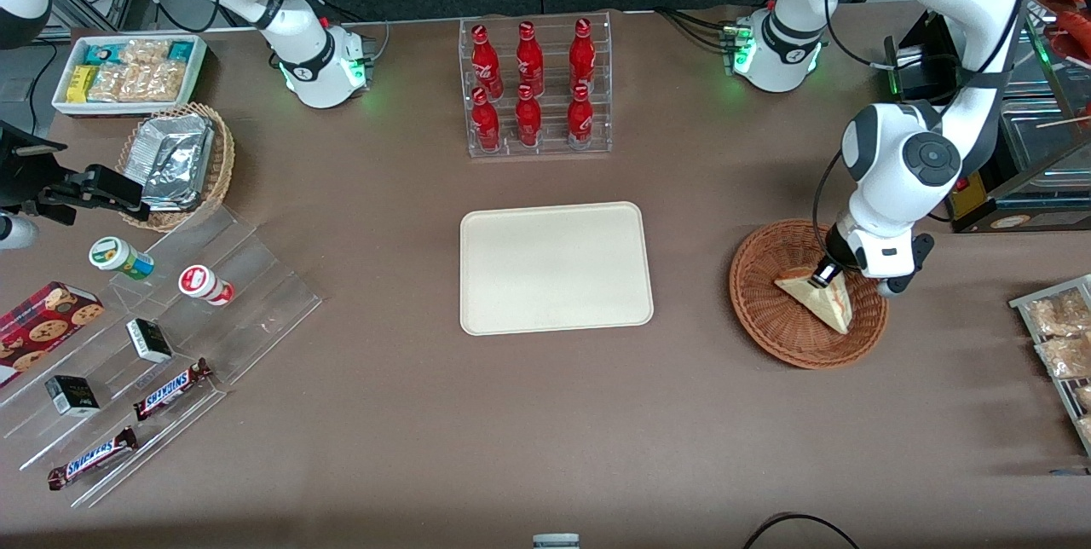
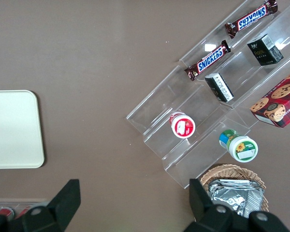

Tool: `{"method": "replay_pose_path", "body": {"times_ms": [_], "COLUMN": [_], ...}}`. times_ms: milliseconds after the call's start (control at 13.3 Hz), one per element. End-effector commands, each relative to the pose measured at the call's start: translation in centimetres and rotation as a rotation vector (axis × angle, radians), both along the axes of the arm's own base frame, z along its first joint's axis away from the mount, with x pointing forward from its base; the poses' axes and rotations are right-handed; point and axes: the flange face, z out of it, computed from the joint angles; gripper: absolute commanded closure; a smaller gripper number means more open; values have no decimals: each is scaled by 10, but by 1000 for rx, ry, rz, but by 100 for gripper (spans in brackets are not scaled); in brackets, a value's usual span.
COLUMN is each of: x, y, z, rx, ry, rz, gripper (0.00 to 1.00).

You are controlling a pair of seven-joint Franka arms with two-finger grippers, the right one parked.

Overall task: Place sandwich from basket to tray
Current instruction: 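Lift the sandwich and carry it with the left gripper over the white tray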

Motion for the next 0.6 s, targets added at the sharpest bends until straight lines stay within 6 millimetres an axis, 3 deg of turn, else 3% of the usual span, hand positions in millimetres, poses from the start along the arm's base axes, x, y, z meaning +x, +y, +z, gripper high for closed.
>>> {"method": "replay_pose_path", "body": {"times_ms": [0, 75, 225, 525], "x": [-5, -8, -13, -46], "y": [-29, -45, -101, -204], "z": [57, 75, 107, 137], "rx": [16, 24, 39, 59], "ry": [38, 63, 106, 140], "rz": [-40, -73, -161, -325], "gripper": [100, 100, 100, 100]}}
